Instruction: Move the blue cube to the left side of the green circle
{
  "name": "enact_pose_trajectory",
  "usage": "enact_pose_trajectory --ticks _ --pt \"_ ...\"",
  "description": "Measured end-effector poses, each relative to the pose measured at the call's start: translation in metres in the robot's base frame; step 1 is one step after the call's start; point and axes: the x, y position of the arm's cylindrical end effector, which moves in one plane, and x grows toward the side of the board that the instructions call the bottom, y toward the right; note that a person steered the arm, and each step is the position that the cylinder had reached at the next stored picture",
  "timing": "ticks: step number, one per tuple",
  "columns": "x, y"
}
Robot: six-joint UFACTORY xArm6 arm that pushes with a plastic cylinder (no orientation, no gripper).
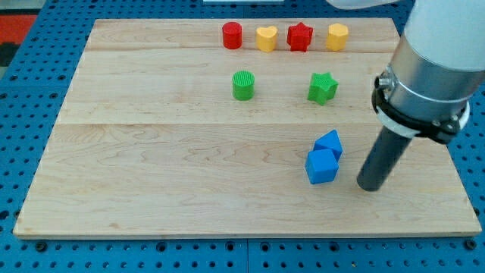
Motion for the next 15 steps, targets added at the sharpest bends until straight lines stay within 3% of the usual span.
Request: enact_pose_trajectory --ticks 3,7,9,11,12,13,15 --pt "-0.056 -0.163" --pt "-0.075 -0.274" --pt "-0.117 -0.33" --pt "-0.15 -0.361" --pt "-0.15 -0.317" --pt "-0.152 -0.311" --pt "-0.12 -0.316"
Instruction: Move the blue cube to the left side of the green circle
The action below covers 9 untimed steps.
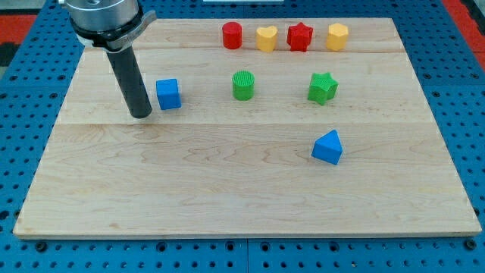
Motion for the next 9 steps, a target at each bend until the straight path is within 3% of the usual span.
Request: enact_pose_trajectory --ticks 3,6,8,9 --pt "-0.03 0.002" --pt "-0.051 0.042" --pt "0.036 0.025" --pt "0.015 0.042"
